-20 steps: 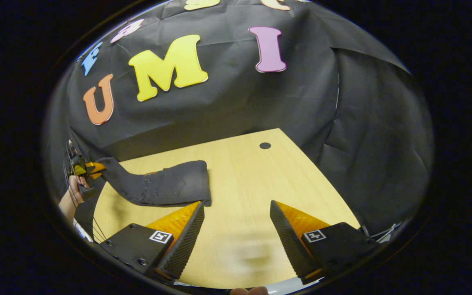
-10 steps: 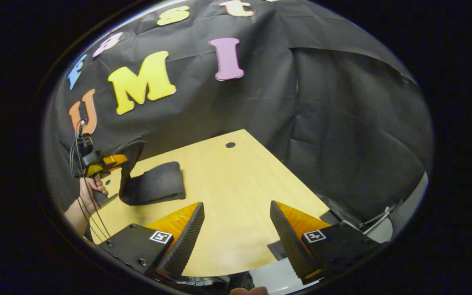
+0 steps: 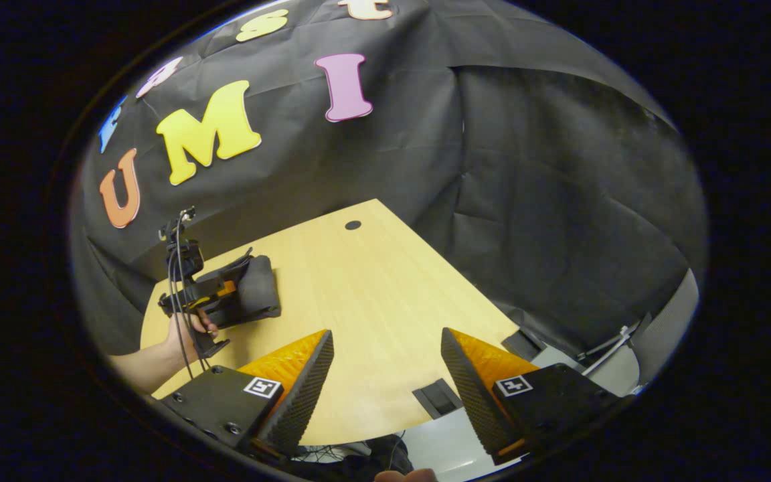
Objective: Grasp the waist and the cuffs of the jeans and fold them to make the two legs overlap; first hold the waist and fold one-third of the jeans toward the cuffs, then hold the cuffs and fold the remaining one-third in the same direction to finish folding.
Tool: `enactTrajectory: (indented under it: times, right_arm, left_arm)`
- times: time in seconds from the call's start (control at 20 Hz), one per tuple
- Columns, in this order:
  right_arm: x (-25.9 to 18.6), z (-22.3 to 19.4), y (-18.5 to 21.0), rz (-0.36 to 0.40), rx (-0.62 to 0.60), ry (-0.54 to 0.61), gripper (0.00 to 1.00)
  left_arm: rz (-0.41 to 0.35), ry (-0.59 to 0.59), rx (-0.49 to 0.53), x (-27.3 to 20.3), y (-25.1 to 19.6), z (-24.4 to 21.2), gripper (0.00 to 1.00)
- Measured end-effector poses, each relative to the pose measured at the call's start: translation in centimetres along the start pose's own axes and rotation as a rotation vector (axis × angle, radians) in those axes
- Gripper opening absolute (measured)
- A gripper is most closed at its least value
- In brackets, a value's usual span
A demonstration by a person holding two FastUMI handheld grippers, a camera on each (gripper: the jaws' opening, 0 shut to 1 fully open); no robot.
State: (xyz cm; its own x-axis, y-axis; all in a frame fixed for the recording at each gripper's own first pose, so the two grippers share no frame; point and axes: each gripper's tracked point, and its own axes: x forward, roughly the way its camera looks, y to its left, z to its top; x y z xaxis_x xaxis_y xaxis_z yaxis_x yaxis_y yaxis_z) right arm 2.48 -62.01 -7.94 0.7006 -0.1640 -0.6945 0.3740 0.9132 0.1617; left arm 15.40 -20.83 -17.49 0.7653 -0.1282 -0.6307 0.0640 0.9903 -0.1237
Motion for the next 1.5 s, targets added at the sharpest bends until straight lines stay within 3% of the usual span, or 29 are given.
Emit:
enactTrajectory:
  times: [0.1,0.15,0.25,0.4,0.55,0.6,0.65,0.7,0.75,0.8,0.9,0.95,1.0,1.05,1.1,1.2,1.5]
  right_arm:
    - [0.8,0.2,1.2,0.030,-0.007,0.000,1.00]
    - [1.0,0.3,1.8,0.046,-0.013,-0.002,0.97]
    - [1.2,0.4,3.1,0.074,-0.033,-0.008,0.97]
    - [0.9,0.5,3.9,0.093,-0.065,-0.015,0.97]
    - [0.1,1.0,4.6,0.112,-0.068,-0.039,0.97]
    - [-0.2,1.1,5.2,0.122,-0.075,-0.048,1.00]
    - [-0.5,1.3,5.9,0.136,-0.083,-0.057,1.00]
    - [-0.8,1.6,6.7,0.151,-0.096,-0.071,1.00]
    - [-1.3,2.0,7.6,0.165,-0.112,-0.090,0.97]
    - [-1.8,2.5,8.7,0.179,-0.132,-0.112,1.00]
    - [-3.0,3.8,11.5,0.218,-0.179,-0.170,0.97]
    - [-3.7,4.9,13.2,0.233,-0.211,-0.213,1.00]
    - [-4.6,6.1,14.8,0.251,-0.250,-0.266,1.00]
    - [-5.5,7.4,16.8,0.274,-0.289,-0.319,1.00]
    - [-6.6,8.4,18.8,0.298,-0.323,-0.371,0.97]
    - [-9.0,10.1,22.9,0.364,-0.370,-0.469,0.97]
    - [-15.1,12.0,30.5,0.491,-0.315,-0.643,0.98]
  left_arm:
    - [0.000,0.015,-0.001,-0.2,-0.6,-0.3,0.14]
    - [0.006,0.022,0.007,-0.4,-0.7,-0.2,0.29]
    - [0.013,0.038,0.000,-1.3,-0.8,-0.6,0.39]
    - [-0.011,0.036,-0.044,-2.8,-1.4,-0.7,0.44]
    - [-0.082,0.071,-0.116,-5.1,-2.6,-1.7,0.47]
    - [-0.075,0.061,-0.124,-6.0,-2.5,-1.5,0.62]
    - [-0.065,0.042,-0.118,-7.0,-2.0,-1.1,0.51]
    - [-0.050,0.016,-0.093,-8.4,-1.3,-0.7,0.54]
    - [-0.042,-0.020,-0.058,-9.7,-0.7,0.0,0.68]
    - [-0.036,-0.059,-0.020,-11.3,0.0,0.9,0.57]
    - [-0.031,-0.146,0.040,-14.6,1.7,3.1,0.84]
    - [-0.022,-0.192,0.065,-16.7,2.8,4.4,0.75]
    - [-0.005,-0.244,0.092,-19.1,4.2,5.8,0.77]
    - [0.013,-0.290,0.114,-21.5,5.5,7.3,0.89]
    - [0.026,-0.332,0.128,-24.0,6.8,8.4,0.85]
    - [0.054,-0.425,0.129,-28.3,9.0,10.9,0.89]
    - [0.093,-0.608,0.049,-39.7,13.8,14.8,0.89]
